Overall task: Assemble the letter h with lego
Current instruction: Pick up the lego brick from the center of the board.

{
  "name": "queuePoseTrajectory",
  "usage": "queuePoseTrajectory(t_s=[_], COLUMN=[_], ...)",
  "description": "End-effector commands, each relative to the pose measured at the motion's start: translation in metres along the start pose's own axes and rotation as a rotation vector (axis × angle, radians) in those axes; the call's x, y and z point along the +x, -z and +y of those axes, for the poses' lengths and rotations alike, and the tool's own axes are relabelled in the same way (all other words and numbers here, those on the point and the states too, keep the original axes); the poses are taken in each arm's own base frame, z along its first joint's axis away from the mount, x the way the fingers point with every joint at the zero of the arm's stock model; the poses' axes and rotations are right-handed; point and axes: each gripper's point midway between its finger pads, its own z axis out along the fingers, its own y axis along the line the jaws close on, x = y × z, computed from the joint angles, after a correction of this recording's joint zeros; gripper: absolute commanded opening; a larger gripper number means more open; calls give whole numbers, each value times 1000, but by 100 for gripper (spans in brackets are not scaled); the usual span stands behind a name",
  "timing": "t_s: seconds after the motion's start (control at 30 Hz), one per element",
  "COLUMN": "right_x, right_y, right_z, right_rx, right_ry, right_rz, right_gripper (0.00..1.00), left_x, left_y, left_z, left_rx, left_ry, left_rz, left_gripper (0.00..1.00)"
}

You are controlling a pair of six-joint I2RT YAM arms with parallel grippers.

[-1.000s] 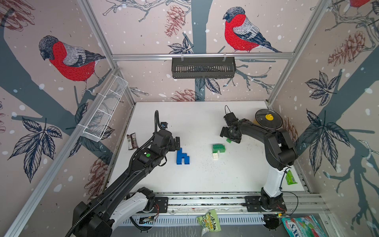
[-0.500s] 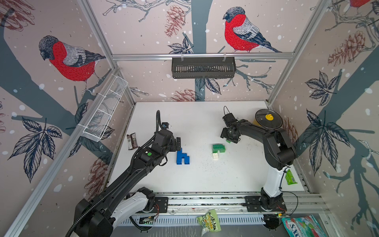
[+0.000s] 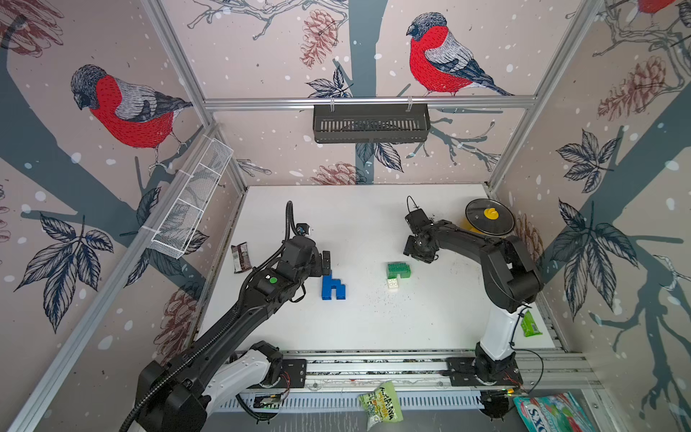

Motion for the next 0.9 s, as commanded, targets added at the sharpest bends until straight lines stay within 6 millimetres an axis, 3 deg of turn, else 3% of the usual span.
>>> queuePoseTrajectory(t_s=[0.0,0.13,0.2,0.87], right_x=[-2,-3,-2,-3], right_y=[3,3,3,5], right_z=[-2,-4,-3,-3], right_rx=[10,19,20,25], right_ry=[13,14,17,44], right_rz=[-15,-17,-18,-28], right_gripper=[58,56,50,40], left_x=[-3,-1,-1,2], left_y=[0,-1,-1,-3], left_z=[-1,-1,-1,-2], left_rx=[2,3,4,9], left_ry=[-7,-9,-9,-12], left_rz=[-7,-2,1,14], left_gripper=[98,98,98,98])
